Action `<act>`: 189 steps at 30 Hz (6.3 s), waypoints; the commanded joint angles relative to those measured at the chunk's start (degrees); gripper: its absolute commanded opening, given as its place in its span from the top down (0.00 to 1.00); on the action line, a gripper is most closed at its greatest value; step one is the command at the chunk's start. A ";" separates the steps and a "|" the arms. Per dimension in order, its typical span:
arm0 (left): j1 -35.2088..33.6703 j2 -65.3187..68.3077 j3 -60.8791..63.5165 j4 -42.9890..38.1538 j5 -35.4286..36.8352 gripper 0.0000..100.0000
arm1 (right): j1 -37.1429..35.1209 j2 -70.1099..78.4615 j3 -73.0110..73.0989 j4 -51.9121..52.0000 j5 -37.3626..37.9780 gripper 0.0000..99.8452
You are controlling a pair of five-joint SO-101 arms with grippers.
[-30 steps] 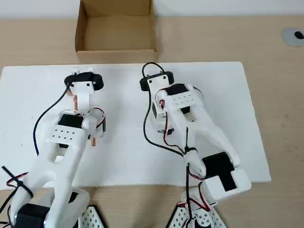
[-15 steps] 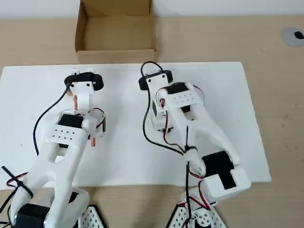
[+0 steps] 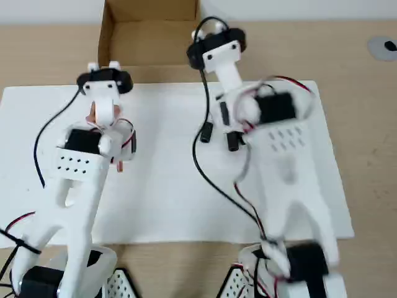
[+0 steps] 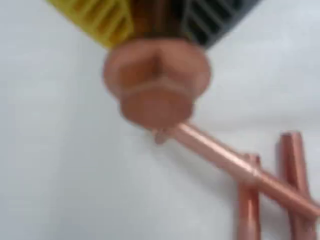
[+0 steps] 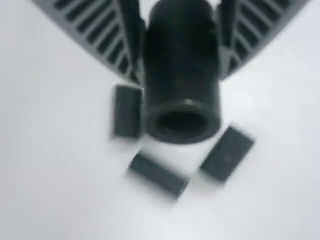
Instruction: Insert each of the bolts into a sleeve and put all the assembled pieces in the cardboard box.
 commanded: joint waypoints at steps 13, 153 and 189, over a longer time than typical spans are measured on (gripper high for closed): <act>-0.18 -31.08 -11.16 0.26 4.31 0.99 | 0.57 -46.81 33.98 -9.14 3.96 0.99; 17.85 -76.62 32.53 -15.74 9.41 0.99 | -32.92 -76.70 96.40 -61.98 -7.47 0.99; 18.46 -76.53 37.36 -21.71 8.97 0.99 | -32.84 -77.23 96.40 -61.71 -7.82 0.99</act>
